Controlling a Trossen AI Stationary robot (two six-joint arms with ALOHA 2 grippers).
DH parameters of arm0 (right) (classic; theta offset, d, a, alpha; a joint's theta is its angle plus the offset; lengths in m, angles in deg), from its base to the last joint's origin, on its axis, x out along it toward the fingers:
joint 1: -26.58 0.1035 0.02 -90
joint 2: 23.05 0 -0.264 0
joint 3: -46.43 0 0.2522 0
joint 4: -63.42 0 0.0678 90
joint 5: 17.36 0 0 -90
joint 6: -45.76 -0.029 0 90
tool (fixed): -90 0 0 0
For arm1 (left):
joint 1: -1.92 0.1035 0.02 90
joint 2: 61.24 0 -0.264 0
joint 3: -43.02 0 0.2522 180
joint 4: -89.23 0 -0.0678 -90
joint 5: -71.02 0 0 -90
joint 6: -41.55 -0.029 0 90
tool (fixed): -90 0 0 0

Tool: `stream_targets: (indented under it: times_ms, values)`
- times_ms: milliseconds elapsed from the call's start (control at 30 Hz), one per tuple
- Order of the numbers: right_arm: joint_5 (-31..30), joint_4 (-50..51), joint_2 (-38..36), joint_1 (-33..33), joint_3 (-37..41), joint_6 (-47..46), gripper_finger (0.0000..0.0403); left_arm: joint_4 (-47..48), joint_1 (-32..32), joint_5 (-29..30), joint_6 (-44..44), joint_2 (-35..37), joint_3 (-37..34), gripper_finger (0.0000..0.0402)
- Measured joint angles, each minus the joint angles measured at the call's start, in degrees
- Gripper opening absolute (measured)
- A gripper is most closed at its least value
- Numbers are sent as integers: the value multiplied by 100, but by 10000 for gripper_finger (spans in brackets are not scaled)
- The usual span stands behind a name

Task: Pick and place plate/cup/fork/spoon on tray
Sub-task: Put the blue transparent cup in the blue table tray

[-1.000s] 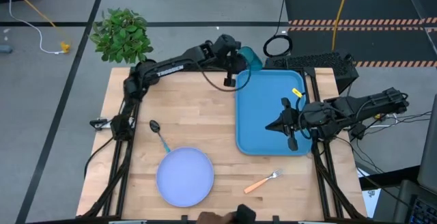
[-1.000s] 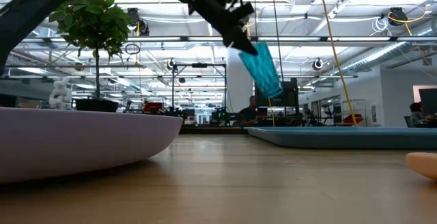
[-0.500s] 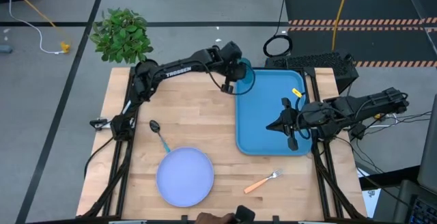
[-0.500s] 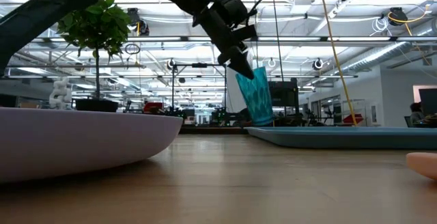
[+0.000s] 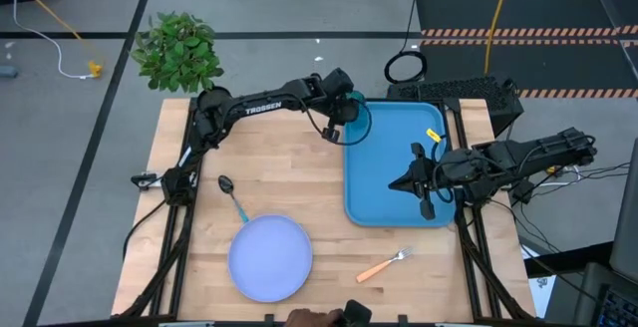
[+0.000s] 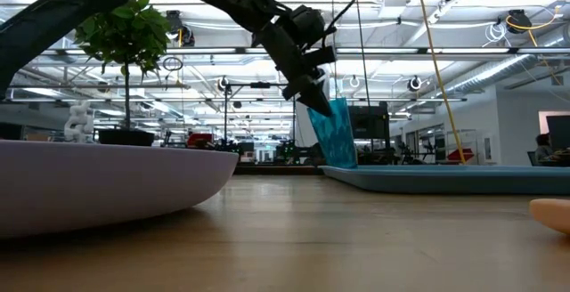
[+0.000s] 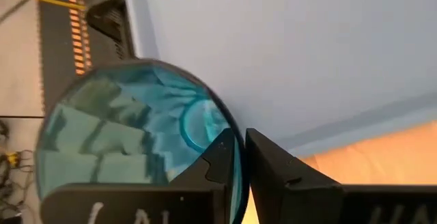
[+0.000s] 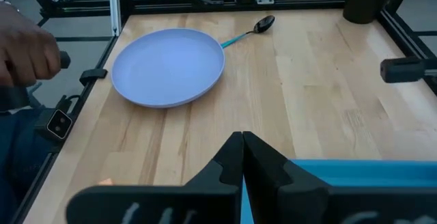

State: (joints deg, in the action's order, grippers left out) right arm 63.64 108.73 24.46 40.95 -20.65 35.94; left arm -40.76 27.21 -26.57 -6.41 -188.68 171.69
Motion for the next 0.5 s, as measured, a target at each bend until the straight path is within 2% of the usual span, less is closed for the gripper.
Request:
stream_targets:
  times_ms: [167, 500]
  values:
    - [2, 1, 0, 0, 0, 0, 0, -396, -15, 10, 8, 2, -81, 45]
    - [4, 4, 0, 0, 0, 0, 0, -517, -31, 12, 45, 2, -85, 47]
